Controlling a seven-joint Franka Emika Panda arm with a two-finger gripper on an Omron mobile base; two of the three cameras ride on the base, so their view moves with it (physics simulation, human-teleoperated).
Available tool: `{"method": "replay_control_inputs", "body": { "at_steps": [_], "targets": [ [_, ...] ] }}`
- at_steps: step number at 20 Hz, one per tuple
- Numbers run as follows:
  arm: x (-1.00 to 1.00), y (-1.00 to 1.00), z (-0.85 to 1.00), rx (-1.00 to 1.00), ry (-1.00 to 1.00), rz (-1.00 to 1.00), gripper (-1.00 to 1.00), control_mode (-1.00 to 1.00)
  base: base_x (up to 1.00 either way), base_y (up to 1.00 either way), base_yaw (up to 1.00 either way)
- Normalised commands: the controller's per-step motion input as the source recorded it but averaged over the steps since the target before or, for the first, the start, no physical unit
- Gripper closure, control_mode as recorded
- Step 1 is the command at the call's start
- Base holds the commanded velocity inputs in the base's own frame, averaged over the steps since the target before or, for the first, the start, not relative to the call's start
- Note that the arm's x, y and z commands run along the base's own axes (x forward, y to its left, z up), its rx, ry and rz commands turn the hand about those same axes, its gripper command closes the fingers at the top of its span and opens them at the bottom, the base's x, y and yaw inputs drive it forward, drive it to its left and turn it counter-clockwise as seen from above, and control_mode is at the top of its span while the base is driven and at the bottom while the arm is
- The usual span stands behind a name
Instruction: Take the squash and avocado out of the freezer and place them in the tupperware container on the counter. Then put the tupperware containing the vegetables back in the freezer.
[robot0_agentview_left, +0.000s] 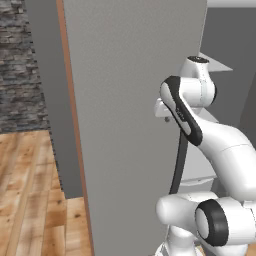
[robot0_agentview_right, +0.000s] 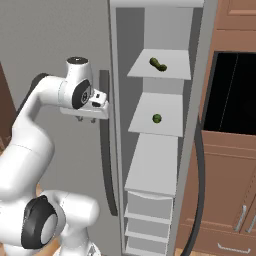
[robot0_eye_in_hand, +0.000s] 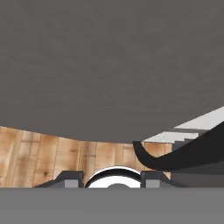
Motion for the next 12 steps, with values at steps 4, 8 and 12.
{"method": "replay_control_inputs", "body": {
  "at_steps": [4, 8, 12],
  "targets": [
    [-0.21, 0.05, 0.00, 0.00, -0.01, 0.00, -1.00, -1.00, 0.00, 0.00, 0.00],
    [-0.81, 0.00, 0.28, 0.00, -0.14, 0.00, -1.00, -1.00, 0.00, 0.00, 0.00],
    [-0.90, 0.00, 0.34, 0.00, -0.12, -0.02, -1.00, -1.00, 0.00, 0.00, 0.00]
  ]
}}
